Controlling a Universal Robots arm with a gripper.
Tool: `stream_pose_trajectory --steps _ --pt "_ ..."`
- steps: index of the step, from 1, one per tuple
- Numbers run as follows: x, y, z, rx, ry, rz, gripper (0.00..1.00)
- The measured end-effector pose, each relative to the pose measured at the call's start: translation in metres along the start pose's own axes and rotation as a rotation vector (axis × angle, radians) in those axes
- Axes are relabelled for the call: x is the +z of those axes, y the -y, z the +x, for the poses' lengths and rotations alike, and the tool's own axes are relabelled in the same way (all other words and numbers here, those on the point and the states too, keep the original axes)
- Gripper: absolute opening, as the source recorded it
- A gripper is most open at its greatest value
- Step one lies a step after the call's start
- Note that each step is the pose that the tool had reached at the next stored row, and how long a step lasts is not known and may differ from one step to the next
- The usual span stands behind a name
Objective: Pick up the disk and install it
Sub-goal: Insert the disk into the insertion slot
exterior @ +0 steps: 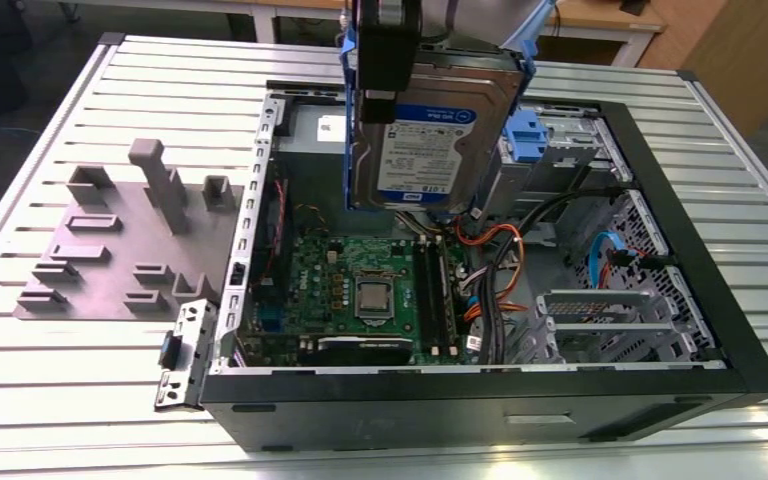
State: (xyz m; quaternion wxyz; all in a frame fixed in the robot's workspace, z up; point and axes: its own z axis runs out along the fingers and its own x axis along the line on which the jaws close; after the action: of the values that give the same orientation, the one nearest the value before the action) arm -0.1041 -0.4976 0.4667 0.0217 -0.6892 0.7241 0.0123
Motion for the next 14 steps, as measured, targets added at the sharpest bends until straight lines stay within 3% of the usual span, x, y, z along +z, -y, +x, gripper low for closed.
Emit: stream_pose_trajectory --steps 4,10,14 --pt "-0.0005 0.0006 0.0115 0.000 -0.0001 -0.0001 0.37" --pt "-0.0003 0.0105 0.0144 0.000 0.0025 -0.0008 0.37" --pt "-0.0004 0.0120 0.0156 0.000 0.0023 -0.0009 0.37"
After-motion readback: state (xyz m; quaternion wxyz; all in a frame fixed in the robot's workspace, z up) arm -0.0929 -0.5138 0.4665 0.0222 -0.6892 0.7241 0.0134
